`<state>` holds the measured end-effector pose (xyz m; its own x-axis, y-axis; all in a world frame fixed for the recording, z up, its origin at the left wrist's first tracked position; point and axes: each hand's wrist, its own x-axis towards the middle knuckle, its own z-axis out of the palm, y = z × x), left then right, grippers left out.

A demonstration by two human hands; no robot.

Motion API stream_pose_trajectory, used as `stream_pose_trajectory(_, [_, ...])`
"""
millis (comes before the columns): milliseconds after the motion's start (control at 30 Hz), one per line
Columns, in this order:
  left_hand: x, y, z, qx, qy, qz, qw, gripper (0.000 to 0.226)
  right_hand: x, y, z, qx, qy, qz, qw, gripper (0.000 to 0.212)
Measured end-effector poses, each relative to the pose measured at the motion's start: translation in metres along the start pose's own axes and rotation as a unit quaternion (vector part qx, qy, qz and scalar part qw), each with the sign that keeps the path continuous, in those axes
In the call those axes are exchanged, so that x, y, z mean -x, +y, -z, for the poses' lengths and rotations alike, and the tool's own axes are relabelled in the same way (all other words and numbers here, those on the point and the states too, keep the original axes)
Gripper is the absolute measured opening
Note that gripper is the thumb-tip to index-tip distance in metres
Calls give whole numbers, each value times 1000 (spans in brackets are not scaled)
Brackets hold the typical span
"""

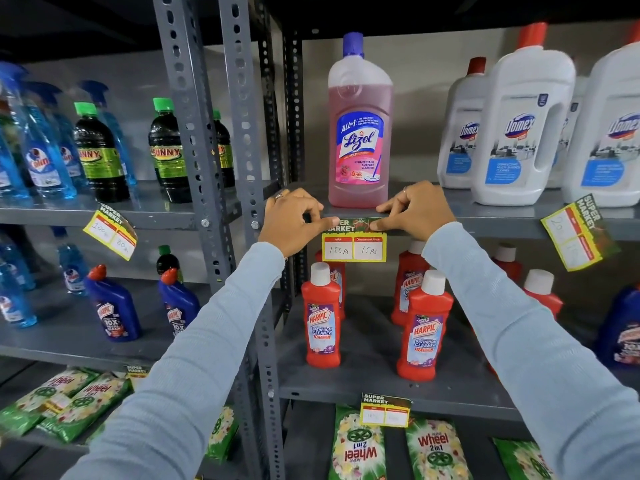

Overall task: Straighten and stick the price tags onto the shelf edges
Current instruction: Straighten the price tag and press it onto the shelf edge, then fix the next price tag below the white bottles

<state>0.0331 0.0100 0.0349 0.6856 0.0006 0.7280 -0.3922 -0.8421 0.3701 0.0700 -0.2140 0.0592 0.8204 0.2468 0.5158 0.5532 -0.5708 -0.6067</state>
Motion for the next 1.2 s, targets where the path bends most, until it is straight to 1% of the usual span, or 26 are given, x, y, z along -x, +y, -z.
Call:
stream_pose_trajectory(133, [5,2,-2,58,28,19,998,31,5,1,-4,-30,4,1,1000,23])
stream_pose_trajectory(200, [6,1,-3,90,41,23,995,31,8,-2,-8,-30,21,3,999,33])
stream_pose_trajectory(267, [6,0,-2,101,41,18,994,33,10,-6,-16,-24,55,-3,998,42])
stream_pose_trajectory(400, [3,-1,-4,58,43,4,997,25,11,-9,-32,9,111,-19,994,36])
stream_pose_trajectory(500, [4,0,-7,52,61,9,997,21,7,-11,-35,18,118,-27,992,33])
stream_pose_trajectory(633, [5,7,-6,38,63,47,996,18,12,-14,-37,32,115,-18,993,30])
stream_pose_trajectory(700, [8,13,-6,33,57,59,996,19,20,-10,-29,-12,83,-7,996,27])
stream_pose_trajectory(767, [11,18,-8,19,52,64,996,20,32,-3,-12,-77,60,18,995,32])
stream_pose_trajectory(800, [11,21,-9,12,46,65,997,22,41,2,-1,-101,70,32,992,35])
stream_pose_trajectory(867, [12,33,-15,6,38,59,997,30,61,20,24,-114,123,43,985,35])
stream_pose_trajectory(967, [11,71,-32,41,41,1,998,35,85,54,69,-81,219,17,972,32])
stream_pose_trajectory(1067, [4,130,-57,83,5,-102,991,34,98,93,124,-21,292,8,956,30])
stream_pose_trajectory(1133, [-5,169,-81,72,-47,-159,984,36,103,126,162,60,305,-10,951,31])
stream_pose_trajectory(1200, [-14,206,-106,46,-101,-181,977,42,108,160,192,118,275,-43,953,37])
